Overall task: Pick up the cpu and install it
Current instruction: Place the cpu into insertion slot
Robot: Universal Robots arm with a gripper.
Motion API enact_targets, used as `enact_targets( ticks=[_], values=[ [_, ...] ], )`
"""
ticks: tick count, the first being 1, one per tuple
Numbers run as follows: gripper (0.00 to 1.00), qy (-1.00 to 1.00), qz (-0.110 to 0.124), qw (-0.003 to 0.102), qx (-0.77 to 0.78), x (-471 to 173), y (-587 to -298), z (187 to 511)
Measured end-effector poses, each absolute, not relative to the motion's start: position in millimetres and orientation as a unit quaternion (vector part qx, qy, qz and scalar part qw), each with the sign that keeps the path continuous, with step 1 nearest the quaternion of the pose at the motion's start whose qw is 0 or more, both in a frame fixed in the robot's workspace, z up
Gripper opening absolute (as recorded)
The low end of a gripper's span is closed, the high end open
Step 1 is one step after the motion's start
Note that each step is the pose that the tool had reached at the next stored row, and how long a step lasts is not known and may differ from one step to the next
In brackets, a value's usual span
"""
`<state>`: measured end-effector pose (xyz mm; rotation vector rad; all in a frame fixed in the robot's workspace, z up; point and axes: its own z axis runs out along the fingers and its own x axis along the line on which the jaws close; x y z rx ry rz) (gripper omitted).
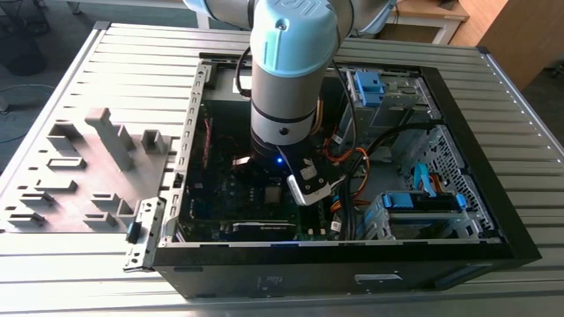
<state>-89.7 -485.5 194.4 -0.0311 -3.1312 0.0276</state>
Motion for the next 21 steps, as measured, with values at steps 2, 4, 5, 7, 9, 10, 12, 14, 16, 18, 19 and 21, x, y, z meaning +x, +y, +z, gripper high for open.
enact_targets(
  ticks=[2,4,5,7,9,10,12,14,16,18,19,21],
  values=[
    [0.38,-1.0,0.009,0.005,-0.01,-89.7,-485.6,194.4],
    [0.38,-1.0,0.009,0.005,-0.01,-89.7,-485.7,194.4],
    [0.38,-1.0,0.009,0.005,-0.01,-89.8,-485.9,194.4],
    [0.38,-1.0,0.009,0.005,-0.01,-90.1,-486.1,194.4],
    [0.38,-1.0,0.009,0.005,-0.01,-90.7,-486.1,194.4],
    [0.38,-1.0,0.009,0.005,-0.01,-91.0,-486.2,194.4],
    [0.38,-1.0,0.009,0.005,-0.01,-91.2,-486.3,194.4],
    [0.38,-1.0,0.009,0.005,-0.01,-91.2,-486.3,194.4],
    [0.38,-1.0,0.009,0.005,-0.01,-91.3,-486.4,194.4],
    [0.38,-1.0,0.009,0.005,-0.01,-91.3,-486.4,194.4],
    [0.38,-1.0,0.009,0.005,-0.01,-91.3,-486.4,194.4],
    [0.38,-1.0,0.009,0.005,-0.01,-91.3,-486.4,194.4]
  ],
)
